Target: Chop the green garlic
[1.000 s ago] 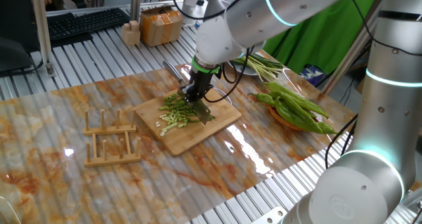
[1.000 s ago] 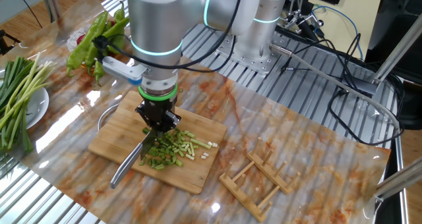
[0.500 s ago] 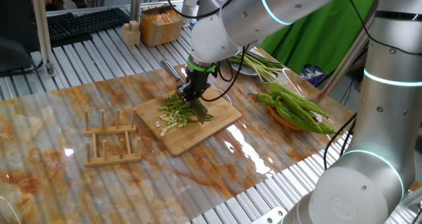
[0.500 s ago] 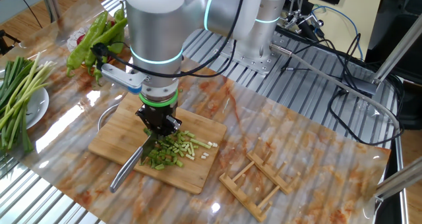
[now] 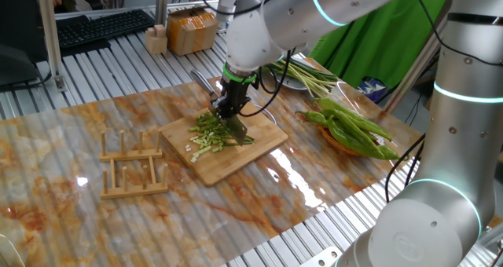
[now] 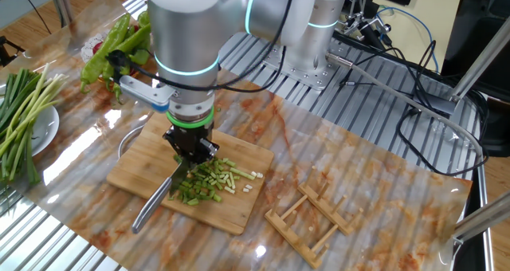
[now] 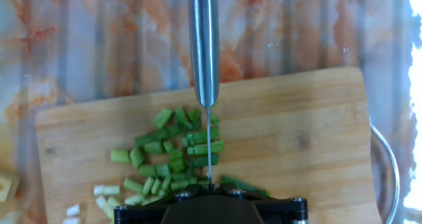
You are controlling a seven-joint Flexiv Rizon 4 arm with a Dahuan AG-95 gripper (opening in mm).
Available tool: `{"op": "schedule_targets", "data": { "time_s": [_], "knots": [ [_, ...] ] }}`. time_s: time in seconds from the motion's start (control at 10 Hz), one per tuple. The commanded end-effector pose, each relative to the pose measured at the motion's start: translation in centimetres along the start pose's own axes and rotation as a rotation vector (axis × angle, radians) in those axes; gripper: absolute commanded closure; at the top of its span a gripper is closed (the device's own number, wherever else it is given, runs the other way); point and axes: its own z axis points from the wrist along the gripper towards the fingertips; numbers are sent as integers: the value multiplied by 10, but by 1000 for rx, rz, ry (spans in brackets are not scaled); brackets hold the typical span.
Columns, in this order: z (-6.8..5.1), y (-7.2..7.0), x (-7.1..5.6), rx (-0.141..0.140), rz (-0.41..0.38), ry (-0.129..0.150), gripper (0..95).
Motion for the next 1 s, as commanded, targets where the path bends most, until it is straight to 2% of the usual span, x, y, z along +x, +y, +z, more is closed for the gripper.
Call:
{"op": "schedule_targets", "data": {
  "time_s": [0.1, 0.5, 0.6, 0.8, 0.9, 1.0],
  "knots": [
    [-17, -1, -1, 4, -2, 14, 950],
    [-33, -4, -3, 22, -5, 22, 950],
    [-37, -5, -4, 12, 2, 15, 950],
    [-43, -5, -6, 8, 3, 20, 950],
    [-45, -5, -7, 17, 5, 7, 950],
    [-49, -8, -10, 4, 16, 19, 950]
  ]
}}
